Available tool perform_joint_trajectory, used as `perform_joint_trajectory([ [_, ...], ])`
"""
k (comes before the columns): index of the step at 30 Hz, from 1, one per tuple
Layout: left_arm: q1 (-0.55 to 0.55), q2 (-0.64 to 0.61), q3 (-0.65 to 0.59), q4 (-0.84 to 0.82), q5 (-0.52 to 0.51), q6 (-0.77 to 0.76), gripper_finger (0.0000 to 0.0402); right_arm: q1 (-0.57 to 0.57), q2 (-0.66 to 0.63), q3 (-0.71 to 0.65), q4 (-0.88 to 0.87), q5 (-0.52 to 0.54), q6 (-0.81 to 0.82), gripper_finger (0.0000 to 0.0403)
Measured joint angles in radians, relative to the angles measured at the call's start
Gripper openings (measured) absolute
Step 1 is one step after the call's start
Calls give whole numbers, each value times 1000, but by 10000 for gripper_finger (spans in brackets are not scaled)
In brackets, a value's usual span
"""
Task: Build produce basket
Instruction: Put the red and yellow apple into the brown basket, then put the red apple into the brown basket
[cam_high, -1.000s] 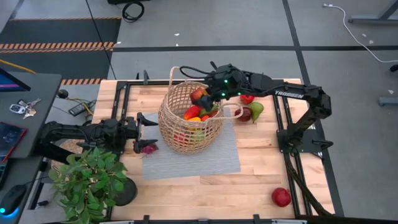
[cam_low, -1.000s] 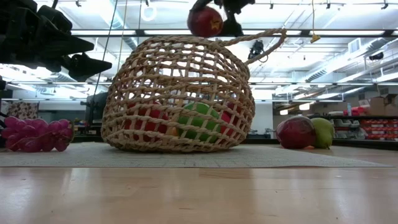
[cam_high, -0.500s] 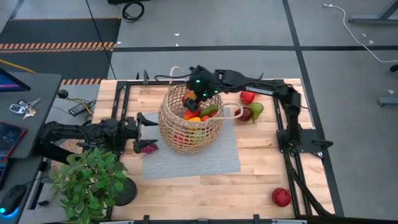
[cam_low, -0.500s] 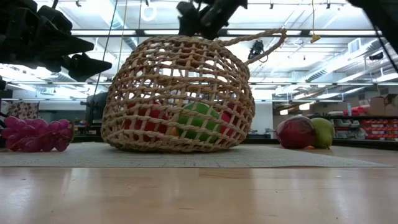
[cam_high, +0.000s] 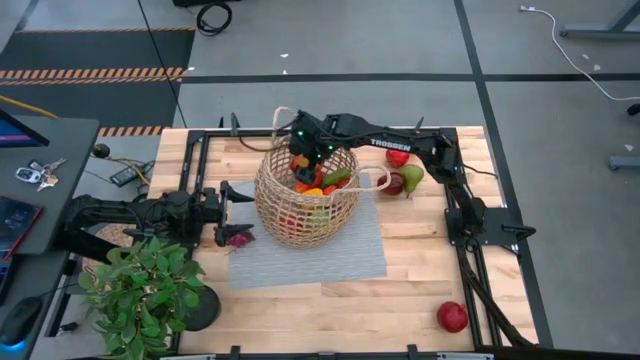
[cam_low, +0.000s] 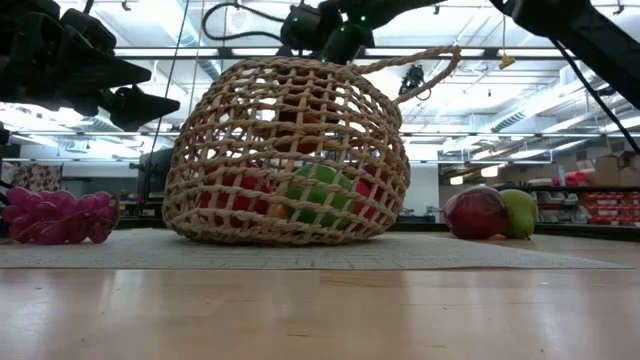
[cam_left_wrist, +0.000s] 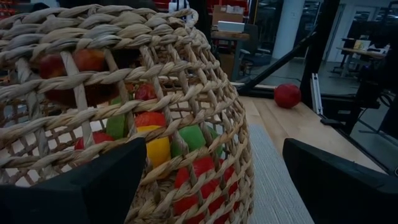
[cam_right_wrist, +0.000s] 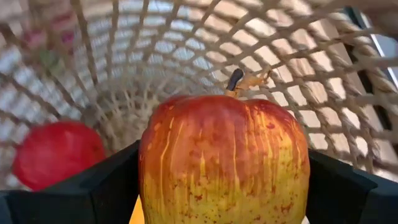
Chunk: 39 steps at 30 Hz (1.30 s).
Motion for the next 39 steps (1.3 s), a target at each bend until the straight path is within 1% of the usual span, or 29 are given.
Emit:
perform_joint_trajectory([
  [4,0,0,0,0,0,0,386,9,0,-5,7,31,-110,366],
  [11,0,0,0,0,0,0,386,15,1,-7,6,97,-218,366],
  [18,0,0,0,1,0,0,386,81,10,-34,50,88,-355,366],
  [23,0,0,0,1,0,0,386,110,11,-35,50,75,-362,366],
  [28,0,0,0,0,0,0,386,120,11,-35,50,29,-350,367],
  [31,0,0,0,0,0,0,386,117,11,-35,50,31,-307,378],
  [34,0,0,0,1,0,0,386,109,11,-35,50,33,-301,395],
  [37,0,0,0,1,0,0,386,108,10,-29,46,54,-301,393],
  [39,0,0,0,1,0,0,386,108,10,-4,32,89,-311,393],
])
